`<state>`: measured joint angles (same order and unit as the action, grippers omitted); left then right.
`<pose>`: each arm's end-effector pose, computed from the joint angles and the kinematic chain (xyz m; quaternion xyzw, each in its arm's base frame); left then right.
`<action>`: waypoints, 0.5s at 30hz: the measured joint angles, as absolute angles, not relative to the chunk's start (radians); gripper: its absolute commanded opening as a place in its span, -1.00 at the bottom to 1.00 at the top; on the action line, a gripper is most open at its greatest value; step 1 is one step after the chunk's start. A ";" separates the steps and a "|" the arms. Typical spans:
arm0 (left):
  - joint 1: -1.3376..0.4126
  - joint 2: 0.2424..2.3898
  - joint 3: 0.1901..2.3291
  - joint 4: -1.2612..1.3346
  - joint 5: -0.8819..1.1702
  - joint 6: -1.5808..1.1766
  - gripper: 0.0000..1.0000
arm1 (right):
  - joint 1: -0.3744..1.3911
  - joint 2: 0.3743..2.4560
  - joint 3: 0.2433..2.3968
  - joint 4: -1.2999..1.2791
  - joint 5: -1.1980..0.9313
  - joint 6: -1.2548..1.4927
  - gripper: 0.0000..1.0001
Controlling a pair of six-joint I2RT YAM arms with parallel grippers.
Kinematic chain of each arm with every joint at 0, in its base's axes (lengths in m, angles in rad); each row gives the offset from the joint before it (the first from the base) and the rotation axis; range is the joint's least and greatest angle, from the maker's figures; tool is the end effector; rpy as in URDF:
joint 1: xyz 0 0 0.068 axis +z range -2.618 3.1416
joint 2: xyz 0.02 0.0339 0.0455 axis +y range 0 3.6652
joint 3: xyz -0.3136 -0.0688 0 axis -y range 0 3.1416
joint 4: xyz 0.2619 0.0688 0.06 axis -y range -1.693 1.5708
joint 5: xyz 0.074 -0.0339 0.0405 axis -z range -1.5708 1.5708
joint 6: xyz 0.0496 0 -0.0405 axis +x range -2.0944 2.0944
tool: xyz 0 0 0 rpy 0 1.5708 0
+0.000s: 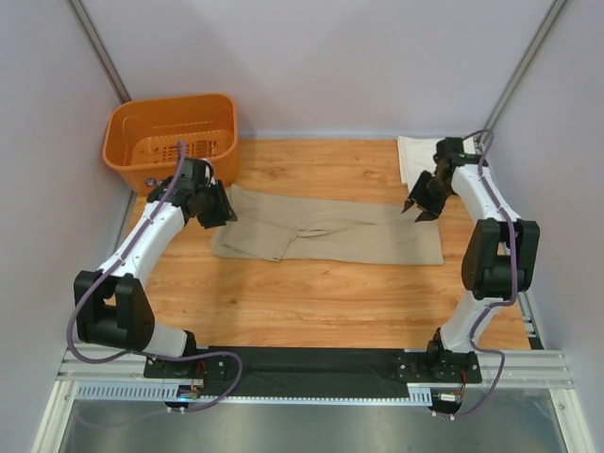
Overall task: Fold and stack the t-shirts
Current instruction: Fold the tshirt
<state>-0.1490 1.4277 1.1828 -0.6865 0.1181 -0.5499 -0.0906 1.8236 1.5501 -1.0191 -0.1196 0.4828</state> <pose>0.3131 -0.0529 0.3197 -0.1705 0.9324 -0.1601 0.2756 0.3995 -0.0304 0.2857 0.2716 0.9506 0.0850 0.1242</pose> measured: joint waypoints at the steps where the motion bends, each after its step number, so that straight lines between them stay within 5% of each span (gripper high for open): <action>1: -0.149 1.426 1.161 -0.678 0.131 -0.550 -0.13 | -0.061 1.816 1.519 -0.998 -0.151 0.493 -0.04; 10: -0.149 1.515 1.100 -0.653 0.200 -0.543 -0.08 | -0.005 1.856 1.411 -0.974 -0.192 0.482 0.15; 15: -0.199 1.505 1.100 -0.635 0.226 -0.551 -0.13 | -0.052 1.805 1.356 -0.970 -0.162 0.462 -0.14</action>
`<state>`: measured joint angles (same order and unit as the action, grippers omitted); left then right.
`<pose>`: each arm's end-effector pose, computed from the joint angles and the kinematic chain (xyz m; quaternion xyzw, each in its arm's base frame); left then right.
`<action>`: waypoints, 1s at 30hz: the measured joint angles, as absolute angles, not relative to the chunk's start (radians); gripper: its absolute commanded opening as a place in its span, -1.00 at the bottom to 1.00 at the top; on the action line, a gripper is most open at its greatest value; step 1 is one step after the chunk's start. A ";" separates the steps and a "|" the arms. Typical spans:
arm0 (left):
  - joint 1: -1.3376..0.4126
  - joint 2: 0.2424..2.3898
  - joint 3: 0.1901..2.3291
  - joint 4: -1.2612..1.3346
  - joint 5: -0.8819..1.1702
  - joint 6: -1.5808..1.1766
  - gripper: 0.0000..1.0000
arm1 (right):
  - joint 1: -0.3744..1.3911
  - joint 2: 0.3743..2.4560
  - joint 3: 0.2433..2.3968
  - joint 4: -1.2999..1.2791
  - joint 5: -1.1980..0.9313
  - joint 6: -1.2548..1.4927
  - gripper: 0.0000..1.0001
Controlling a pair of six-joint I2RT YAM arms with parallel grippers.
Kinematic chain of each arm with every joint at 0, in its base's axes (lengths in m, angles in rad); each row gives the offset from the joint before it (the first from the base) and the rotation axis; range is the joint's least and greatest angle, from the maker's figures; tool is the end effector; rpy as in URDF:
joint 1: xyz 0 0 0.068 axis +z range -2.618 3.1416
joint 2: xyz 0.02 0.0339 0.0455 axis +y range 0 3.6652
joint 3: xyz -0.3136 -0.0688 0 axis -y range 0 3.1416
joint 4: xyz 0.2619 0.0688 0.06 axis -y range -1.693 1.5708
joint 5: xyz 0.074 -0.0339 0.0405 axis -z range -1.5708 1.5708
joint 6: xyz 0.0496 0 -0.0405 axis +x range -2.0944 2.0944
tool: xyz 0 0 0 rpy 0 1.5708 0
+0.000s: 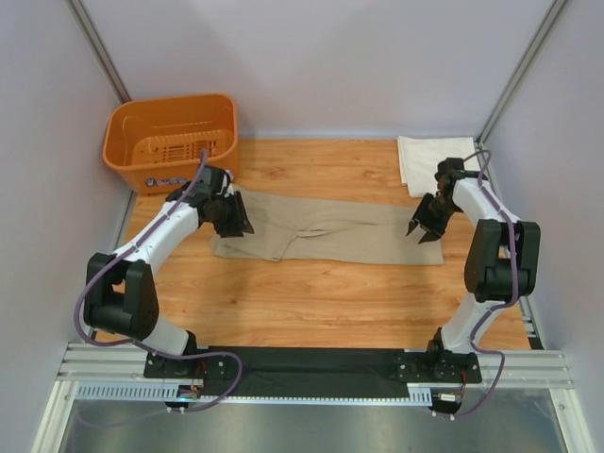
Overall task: Fold and stack the t-shirts
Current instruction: Fold the tshirt
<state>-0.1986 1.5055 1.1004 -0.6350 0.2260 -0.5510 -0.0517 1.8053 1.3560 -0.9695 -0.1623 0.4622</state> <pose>0.3172 -0.0752 0.2728 -0.1390 0.9492 -0.1967 0.2026 0.3734 -0.0113 0.2373 0.2466 0.9628 0.0946 0.0576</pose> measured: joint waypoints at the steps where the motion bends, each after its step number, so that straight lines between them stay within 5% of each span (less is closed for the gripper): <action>1: -0.224 1.506 1.100 -0.631 0.228 -0.554 -0.16 | -0.068 1.793 1.332 -0.966 -0.162 0.459 -0.26; 3: -0.271 1.508 1.100 -0.622 0.235 -0.561 -0.19 | -0.108 1.777 1.295 -0.967 -0.158 0.453 -0.54; 10: -0.319 1.576 1.143 -0.618 0.260 -0.574 -0.21 | -0.194 1.781 1.273 -0.957 -0.147 0.441 -0.85; 30: -0.313 1.589 1.182 -0.656 0.249 -0.564 -0.21 | -0.272 1.689 1.034 -0.908 -0.125 0.448 -0.96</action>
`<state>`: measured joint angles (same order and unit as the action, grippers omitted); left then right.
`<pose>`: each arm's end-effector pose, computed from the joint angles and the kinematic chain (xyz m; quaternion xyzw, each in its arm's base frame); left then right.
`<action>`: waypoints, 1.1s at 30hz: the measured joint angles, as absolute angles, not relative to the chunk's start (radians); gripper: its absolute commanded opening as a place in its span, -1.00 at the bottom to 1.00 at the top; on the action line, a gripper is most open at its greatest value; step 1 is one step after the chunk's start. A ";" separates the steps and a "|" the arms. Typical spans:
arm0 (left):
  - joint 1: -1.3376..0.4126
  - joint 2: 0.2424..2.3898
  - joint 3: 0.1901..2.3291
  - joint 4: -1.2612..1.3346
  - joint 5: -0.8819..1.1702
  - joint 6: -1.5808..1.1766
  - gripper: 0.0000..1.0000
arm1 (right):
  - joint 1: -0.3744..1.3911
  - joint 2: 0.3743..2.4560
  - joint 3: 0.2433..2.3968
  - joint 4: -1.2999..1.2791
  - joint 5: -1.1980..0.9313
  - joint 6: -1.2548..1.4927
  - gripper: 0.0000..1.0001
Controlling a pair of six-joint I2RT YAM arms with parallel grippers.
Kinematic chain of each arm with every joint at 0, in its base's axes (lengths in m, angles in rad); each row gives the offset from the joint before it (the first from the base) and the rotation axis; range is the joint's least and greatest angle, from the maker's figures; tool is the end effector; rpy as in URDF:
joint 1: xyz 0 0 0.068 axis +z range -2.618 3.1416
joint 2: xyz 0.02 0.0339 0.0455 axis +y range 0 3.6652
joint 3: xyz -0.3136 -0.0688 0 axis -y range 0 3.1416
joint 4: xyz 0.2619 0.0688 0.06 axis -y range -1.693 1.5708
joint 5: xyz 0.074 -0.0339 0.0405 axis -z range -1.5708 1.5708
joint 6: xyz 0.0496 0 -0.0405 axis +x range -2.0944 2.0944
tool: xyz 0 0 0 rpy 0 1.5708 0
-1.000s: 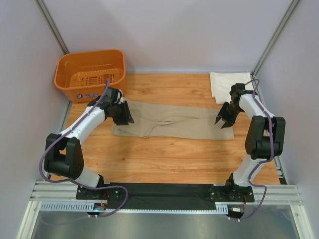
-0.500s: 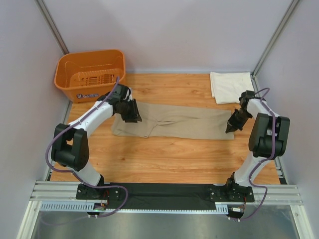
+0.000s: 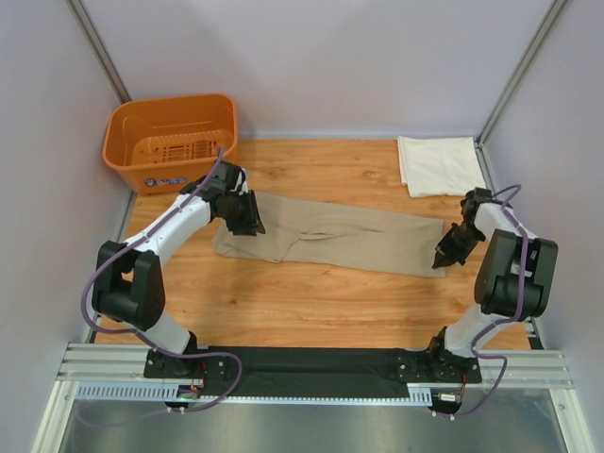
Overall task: Fold and stack the t-shirts
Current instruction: Fold the tshirt
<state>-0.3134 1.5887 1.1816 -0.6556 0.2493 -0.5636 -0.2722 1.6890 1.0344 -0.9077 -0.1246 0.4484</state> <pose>0.3285 -0.1193 0.2718 -0.0888 0.9568 -0.2148 0.1747 0.2928 -0.0753 0.1898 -0.3516 -0.9341 -0.0624 0.0013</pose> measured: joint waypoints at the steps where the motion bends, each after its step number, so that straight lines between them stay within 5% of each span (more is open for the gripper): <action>1: -0.313 1.584 1.182 -0.658 0.248 -0.561 -0.21 | -0.271 1.681 1.051 -0.918 -0.125 0.448 -0.95; 5: -0.312 1.597 1.213 -0.690 0.249 -0.545 -0.16 | -0.264 1.683 1.146 -0.921 -0.143 0.447 -0.78; 7: -0.312 1.621 1.251 -0.700 0.252 -0.537 -0.04 | -0.252 1.683 1.166 -0.910 -0.163 0.447 -0.33; 11: -0.311 1.626 1.241 -0.680 0.252 -0.534 0.05 | -0.196 1.683 1.156 -0.879 -0.247 0.450 0.00; 23: -0.102 1.494 1.084 -0.669 0.287 -0.485 0.02 | 0.464 1.757 1.230 -0.458 -0.422 0.679 0.04; 33: -0.078 1.469 1.067 -0.668 0.295 -0.472 -0.05 | 0.640 1.958 1.366 -0.353 -0.364 0.857 0.05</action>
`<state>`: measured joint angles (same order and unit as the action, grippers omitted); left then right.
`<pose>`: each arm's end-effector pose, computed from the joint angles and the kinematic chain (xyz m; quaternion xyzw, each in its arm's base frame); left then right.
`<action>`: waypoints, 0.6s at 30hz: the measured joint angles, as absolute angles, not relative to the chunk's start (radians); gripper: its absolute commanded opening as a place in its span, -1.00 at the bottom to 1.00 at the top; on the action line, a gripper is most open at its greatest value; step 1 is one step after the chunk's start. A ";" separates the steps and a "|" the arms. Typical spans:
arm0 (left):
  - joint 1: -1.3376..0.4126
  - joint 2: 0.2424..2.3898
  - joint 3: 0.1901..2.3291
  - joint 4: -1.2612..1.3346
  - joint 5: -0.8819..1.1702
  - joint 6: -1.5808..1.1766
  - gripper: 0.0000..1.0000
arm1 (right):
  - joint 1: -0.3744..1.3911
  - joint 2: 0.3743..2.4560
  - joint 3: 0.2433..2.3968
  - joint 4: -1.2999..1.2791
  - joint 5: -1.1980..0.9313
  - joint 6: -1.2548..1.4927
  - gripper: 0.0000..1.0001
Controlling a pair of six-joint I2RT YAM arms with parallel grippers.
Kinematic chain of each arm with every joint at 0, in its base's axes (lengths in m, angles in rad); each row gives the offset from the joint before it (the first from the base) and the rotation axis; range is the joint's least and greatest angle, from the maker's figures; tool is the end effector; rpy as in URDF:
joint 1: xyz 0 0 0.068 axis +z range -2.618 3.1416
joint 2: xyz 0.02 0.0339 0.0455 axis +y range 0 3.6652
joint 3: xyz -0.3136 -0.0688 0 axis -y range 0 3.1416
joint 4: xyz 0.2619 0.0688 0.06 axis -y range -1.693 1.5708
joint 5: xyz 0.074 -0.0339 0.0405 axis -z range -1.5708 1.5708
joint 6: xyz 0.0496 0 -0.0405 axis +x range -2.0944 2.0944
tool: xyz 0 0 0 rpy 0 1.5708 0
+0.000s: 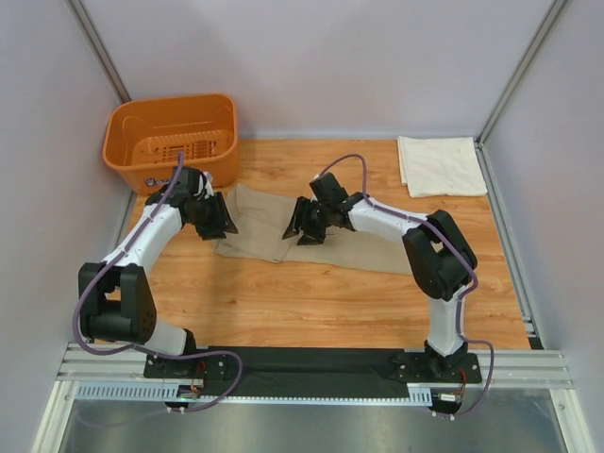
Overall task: Fold and stack the t-shirts
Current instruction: Fold the tshirt
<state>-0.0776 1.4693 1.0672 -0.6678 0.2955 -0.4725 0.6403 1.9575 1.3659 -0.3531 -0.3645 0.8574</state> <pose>0.3090 -0.0385 0.2717 -0.1522 0.9468 -0.2038 0.1972 0.3580 0.2888 0.2102 0.0459 0.9362 0.3325 0.1044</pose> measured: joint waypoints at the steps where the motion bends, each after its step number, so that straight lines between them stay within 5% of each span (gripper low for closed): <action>1: -0.077 1.466 1.067 -0.666 0.294 -0.471 -0.06 | 0.647 1.966 1.366 -0.353 -0.358 0.870 0.04; 18: -0.039 1.561 1.104 -0.715 0.226 -0.416 -0.10 | 0.678 2.045 1.360 -0.295 -0.337 0.965 -0.30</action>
<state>-0.0395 1.5612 1.1038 -0.7147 0.2260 -0.4160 0.6777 2.0453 1.3602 -0.2947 -0.3370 0.9653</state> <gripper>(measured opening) 0.452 0.368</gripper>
